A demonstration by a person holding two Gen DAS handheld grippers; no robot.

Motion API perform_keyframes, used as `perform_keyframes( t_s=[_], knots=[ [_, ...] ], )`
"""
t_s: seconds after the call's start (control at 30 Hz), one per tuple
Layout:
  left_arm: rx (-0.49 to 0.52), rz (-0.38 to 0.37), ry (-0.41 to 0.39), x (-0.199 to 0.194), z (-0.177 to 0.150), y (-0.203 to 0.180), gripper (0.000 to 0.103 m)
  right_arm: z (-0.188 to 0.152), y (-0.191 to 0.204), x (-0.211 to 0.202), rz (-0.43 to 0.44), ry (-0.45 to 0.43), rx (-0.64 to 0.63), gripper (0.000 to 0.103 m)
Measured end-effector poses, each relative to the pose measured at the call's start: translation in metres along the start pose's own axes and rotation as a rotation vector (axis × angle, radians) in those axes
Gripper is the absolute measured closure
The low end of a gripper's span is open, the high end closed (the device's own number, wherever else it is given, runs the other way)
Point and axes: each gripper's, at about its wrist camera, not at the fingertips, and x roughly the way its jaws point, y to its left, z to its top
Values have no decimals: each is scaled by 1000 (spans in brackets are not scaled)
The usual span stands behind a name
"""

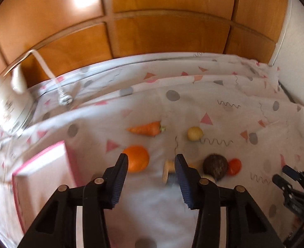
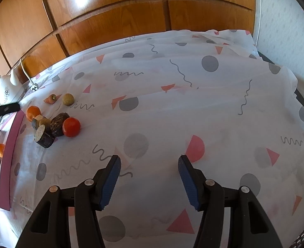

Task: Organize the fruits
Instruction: 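Reach the left gripper to the carrot and grasp it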

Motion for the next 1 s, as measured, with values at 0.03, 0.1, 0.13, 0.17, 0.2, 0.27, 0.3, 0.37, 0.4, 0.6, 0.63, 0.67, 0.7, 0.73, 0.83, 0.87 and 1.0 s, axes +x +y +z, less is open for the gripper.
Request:
perform_keyframes(
  t_s=[0.03,0.1,0.13,0.17,0.2,0.27,0.3,0.37,0.4,0.6,0.63,0.67,0.7,0.73,0.83,0.87,1.0],
  knots=[
    [17,-1,14,8,5,-2,56,0,-1,1,0,2,1,44],
    [52,21,45,26,14,-7,55,0,-3,2,3,9,9,44],
    [63,33,56,34,18,-8,55,1,-4,3,7,12,13,44],
    [75,37,66,40,22,-10,55,1,-5,4,7,13,14,44],
    [91,41,79,48,25,-12,55,1,-6,4,7,14,16,44],
    [130,59,108,63,31,-16,55,2,-7,5,12,16,21,44],
    [139,64,118,68,33,-16,55,3,-7,5,13,16,21,44],
    [146,70,157,84,36,-16,56,3,-8,6,15,17,22,44],
    [144,70,171,89,37,-15,58,4,-8,6,17,18,23,44],
    [107,67,114,90,42,-6,98,5,-8,8,14,14,15,44],
    [93,59,104,88,41,-3,98,5,-8,8,13,13,14,44],
    [80,51,91,85,40,-1,99,5,-8,8,12,12,13,44],
    [64,32,82,82,37,1,99,5,-7,9,10,11,11,44],
    [58,23,79,82,37,3,99,5,-6,9,7,11,7,44],
    [50,-11,62,76,31,4,99,5,-5,9,0,11,3,44],
    [54,-16,59,75,30,1,98,5,-6,9,0,12,4,44],
    [100,19,65,77,36,-7,76,5,-4,8,-4,15,5,44]
  ],
)
